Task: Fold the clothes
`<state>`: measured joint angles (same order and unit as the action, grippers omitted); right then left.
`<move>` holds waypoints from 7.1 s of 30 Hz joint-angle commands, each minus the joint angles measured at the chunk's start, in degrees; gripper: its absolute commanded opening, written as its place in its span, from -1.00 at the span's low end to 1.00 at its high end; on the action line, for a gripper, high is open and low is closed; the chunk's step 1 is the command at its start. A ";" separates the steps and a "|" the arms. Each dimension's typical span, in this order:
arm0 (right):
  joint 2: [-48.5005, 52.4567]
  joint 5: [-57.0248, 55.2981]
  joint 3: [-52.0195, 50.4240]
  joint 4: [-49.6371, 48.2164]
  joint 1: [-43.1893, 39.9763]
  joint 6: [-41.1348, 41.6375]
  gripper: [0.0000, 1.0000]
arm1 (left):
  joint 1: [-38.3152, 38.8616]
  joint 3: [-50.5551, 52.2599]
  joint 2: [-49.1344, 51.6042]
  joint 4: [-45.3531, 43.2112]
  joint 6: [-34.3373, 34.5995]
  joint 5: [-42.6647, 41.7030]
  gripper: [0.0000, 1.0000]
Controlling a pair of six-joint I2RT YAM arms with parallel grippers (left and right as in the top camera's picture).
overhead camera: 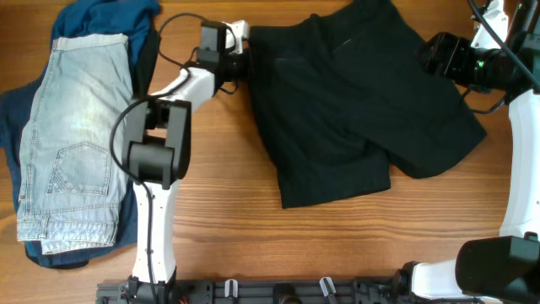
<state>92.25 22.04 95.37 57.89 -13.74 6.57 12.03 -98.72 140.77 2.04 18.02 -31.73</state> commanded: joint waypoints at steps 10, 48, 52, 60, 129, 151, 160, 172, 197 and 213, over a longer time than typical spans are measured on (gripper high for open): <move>4.35 -12.17 -14.14 0.87 6.19 16.87 0.82 | -8.02 0.22 -17.86 43.98 5.90 19.85 -0.92; 22.18 -8.96 -42.38 -41.70 6.84 26.82 -0.91 | -9.60 -2.19 -41.66 48.28 9.18 28.83 0.99; 26.53 -10.36 -40.26 -52.41 1.90 26.84 -0.91 | -9.57 -2.19 -41.53 48.22 9.18 28.83 1.00; 28.55 -16.26 -30.73 -70.95 1.01 26.45 -0.88 | -9.38 -2.12 -38.69 47.89 9.20 28.81 0.99; 5.88 0.33 -14.58 -10.86 -2.62 -4.85 0.99 | -2.03 10.67 -18.08 56.41 -37.81 6.27 0.38; 5.75 -7.69 -15.26 10.97 8.46 7.76 0.99 | -14.03 13.27 -18.08 50.01 6.29 11.21 -0.92; -7.41 -11.13 -34.80 11.34 36.15 35.28 0.63 | -14.03 13.27 -18.08 48.09 3.02 14.23 -0.92; -8.37 -11.41 -47.43 -0.22 42.77 50.69 0.51 | -11.50 13.27 -18.08 45.42 -38.27 12.74 -0.76; -8.07 -29.70 -50.99 -9.94 39.54 110.53 0.30 | -11.50 13.27 -18.08 43.74 -44.15 18.32 -0.85; -5.35 -32.37 -49.18 -8.22 37.97 78.64 -0.92 | -11.50 13.27 -18.78 47.19 -36.00 17.62 -0.92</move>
<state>89.36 -8.27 44.51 46.15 25.96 91.29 0.45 -85.69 122.45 46.83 -21.15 -15.29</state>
